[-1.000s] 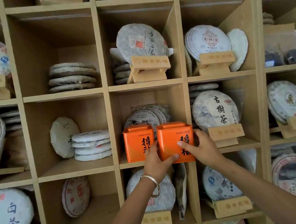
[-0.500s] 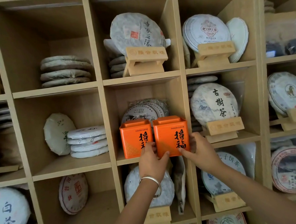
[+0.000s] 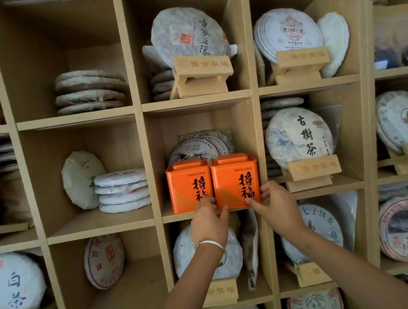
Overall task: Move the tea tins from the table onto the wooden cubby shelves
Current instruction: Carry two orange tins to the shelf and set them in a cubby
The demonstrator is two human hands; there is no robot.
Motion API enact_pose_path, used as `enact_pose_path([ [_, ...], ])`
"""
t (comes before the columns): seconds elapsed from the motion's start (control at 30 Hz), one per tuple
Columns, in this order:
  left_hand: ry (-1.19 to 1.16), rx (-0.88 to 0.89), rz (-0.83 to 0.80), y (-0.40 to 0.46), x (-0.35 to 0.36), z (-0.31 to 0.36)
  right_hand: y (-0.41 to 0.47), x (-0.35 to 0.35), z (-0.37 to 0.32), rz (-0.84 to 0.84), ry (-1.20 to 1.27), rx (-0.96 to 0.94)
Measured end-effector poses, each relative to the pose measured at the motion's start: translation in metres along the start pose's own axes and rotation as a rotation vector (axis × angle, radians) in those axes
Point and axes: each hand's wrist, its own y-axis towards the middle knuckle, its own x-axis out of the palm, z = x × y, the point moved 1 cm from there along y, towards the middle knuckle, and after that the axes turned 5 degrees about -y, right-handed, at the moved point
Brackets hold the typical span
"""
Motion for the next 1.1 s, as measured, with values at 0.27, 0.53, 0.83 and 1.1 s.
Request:
enact_pose_path([
  [0.27, 0.016, -0.023, 0.020, 0.0003, 0.0014, 0.0008, 0.0044, -0.0011, 0.0032, -0.048, -0.049, -0.010],
  [0.53, 0.033, -0.045, 0.020, 0.0037, 0.0035, 0.0052, 0.0049, 0.0018, 0.0057, -0.092, -0.193, 0.015],
  [0.83, 0.054, -0.033, 0.031, 0.0052, 0.0050, 0.0080, 0.0060, 0.0027, 0.0023, -0.127, -0.224, 0.016],
  [1.1, 0.034, -0.047, 0.037, 0.0079, 0.0047, 0.0064, 0.0059, 0.0013, 0.0010, -0.118, -0.217, 0.004],
])
